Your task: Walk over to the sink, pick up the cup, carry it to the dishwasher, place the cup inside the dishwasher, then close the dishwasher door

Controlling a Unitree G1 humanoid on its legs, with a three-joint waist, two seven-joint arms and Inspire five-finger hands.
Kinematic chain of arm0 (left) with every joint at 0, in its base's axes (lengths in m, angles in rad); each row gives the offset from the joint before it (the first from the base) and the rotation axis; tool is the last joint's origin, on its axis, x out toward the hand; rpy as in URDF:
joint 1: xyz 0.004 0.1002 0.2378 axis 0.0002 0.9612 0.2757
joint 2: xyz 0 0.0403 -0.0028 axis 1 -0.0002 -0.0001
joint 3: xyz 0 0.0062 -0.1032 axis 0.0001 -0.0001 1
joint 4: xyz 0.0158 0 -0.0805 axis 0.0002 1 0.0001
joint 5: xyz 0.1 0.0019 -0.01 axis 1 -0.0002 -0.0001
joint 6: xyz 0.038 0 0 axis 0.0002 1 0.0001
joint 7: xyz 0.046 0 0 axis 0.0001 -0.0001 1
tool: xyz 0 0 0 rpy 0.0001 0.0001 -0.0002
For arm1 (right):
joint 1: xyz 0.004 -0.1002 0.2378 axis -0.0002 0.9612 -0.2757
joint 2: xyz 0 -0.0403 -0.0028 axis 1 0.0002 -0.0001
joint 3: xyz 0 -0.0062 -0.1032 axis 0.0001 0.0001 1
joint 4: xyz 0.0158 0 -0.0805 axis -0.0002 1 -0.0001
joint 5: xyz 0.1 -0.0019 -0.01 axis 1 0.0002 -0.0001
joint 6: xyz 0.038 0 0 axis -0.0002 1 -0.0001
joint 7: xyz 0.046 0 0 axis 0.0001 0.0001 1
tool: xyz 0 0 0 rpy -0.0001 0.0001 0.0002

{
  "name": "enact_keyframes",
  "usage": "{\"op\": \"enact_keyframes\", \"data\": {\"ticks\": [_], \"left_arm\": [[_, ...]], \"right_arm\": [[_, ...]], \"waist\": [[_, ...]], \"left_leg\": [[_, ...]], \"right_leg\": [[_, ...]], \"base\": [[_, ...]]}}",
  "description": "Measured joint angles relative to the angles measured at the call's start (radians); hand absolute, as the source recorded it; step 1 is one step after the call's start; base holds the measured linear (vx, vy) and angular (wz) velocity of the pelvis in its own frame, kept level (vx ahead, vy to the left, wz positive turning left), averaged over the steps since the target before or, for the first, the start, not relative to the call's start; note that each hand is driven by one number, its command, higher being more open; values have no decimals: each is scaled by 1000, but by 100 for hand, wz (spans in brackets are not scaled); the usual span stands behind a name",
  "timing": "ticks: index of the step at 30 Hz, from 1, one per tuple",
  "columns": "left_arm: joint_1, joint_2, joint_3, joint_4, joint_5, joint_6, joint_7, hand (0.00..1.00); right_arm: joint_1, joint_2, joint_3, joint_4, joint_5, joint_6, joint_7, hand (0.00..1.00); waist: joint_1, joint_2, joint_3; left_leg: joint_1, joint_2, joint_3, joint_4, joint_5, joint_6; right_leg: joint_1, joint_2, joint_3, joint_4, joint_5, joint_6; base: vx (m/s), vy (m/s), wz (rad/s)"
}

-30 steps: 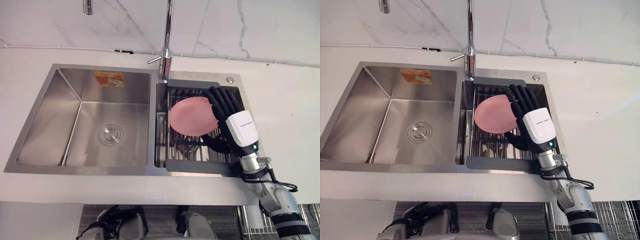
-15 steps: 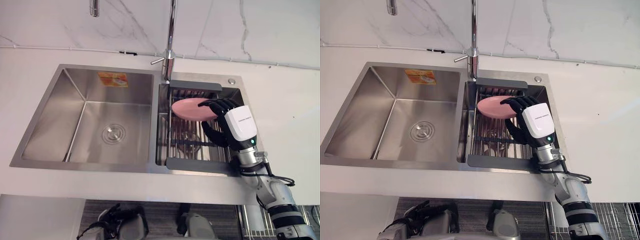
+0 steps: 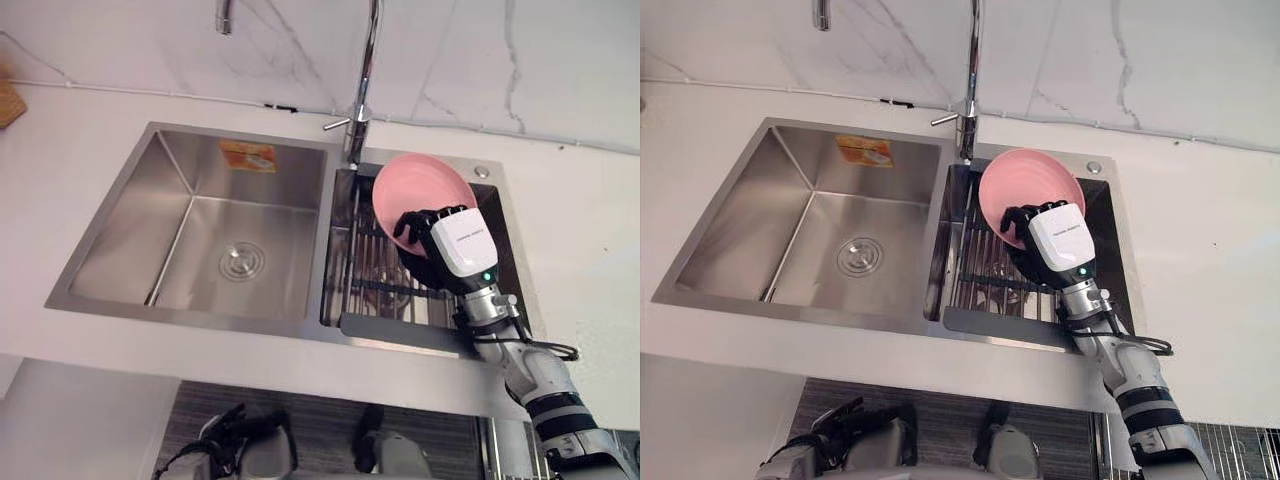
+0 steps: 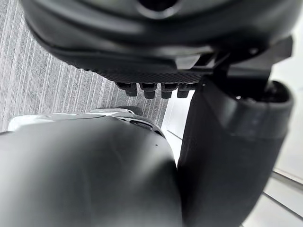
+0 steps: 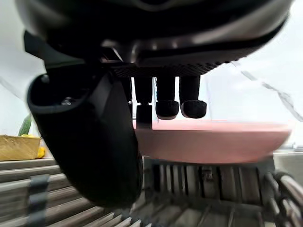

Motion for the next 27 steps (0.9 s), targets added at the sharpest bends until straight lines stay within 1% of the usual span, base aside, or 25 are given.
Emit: {"op": "enact_keyframes", "data": {"ticks": [4,6,7,10,13,16,19,21,23,25,26,27], "left_arm": [[2,-3,-1,-3,0,0,0,100],[5,-8,-9,-8,1,1,-1,100],[6,-8,-9,-13,3,1,-1,100],[14,-11,-8,-32,43,4,-7,100],[14,-12,-8,-33,74,6,-11,100],[15,-12,-6,-35,82,8,-11,100],[16,-17,11,-35,104,15,-12,100],[16,-17,17,-39,113,14,-13,100],[16,-18,40,-40,119,17,-14,100],[17,-16,51,-42,118,23,-17,100],[16,-15,51,-47,118,29,-17,100],[16,-10,52,-55,118,37,-18,100]], "right_arm": [[14,3,-17,-5,119,-19,-2,0],[40,21,-68,-53,154,-31,-2,0],[49,25,-83,-74,155,-35,-2,0],[92,45,-152,-212,158,-53,-1,0],[99,52,-171,-303,193,-63,-1,0],[102,54,-172,-331,193,-74,6,0],[122,54,-187,-331,193,-69,14,0],[130,55,-203,-335,192,-67,17,0],[130,56,-209,-359,192,-52,20,0],[131,56,-214,-398,192,-40,23,0],[131,58,-219,-419,192,-35,22,0],[131,61,-223,-438,192,-28,22,0]], "waist": [[-1,5,-2],[-1,8,-2],[-2,8,-2],[-9,8,-2],[-17,8,-2],[-20,6,-1],[-28,4,0],[-30,-3,4],[-34,-14,11],[-38,-21,15],[-41,-21,16],[-43,-29,20]], "left_leg": [[3,-5,0,-8,2,1],[6,-12,1,-15,3,3],[7,-14,1,-17,3,4],[21,-29,3,-25,4,8],[35,-41,16,-25,-3,19],[38,-51,49,-20,-12,32],[38,-58,64,-7,-25,42],[38,-59,83,-2,-32,45],[37,-58,102,-2,-39,48],[35,-49,129,-2,-45,50],[33,-36,148,-2,-47,54],[30,-25,164,2,-52,62]], "right_leg": [[-4,-5,0,5,-2,1],[-9,-13,0,18,-8,5],[-11,-15,1,22,-11,6],[-19,-35,8,58,-28,12],[-27,-46,28,85,-37,19],[-47,-58,61,98,-33,25],[-51,-63,79,95,-25,33],[-54,-62,92,81,-18,29],[-66,-64,92,68,-21,17],[-70,-80,26,69,-38,-26],[-73,-92,-40,82,-70,-83],[-80,-110,-99,115,-90,-121]], "base": [[0,0,0],[0,0,0],[0,0,0],[16,22,1],[-8,38,-10],[-45,64,-28],[-44,64,-17],[-22,55,-20],[-20,49,-33],[23,30,-44],[87,37,-47],[82,33,-47]]}}
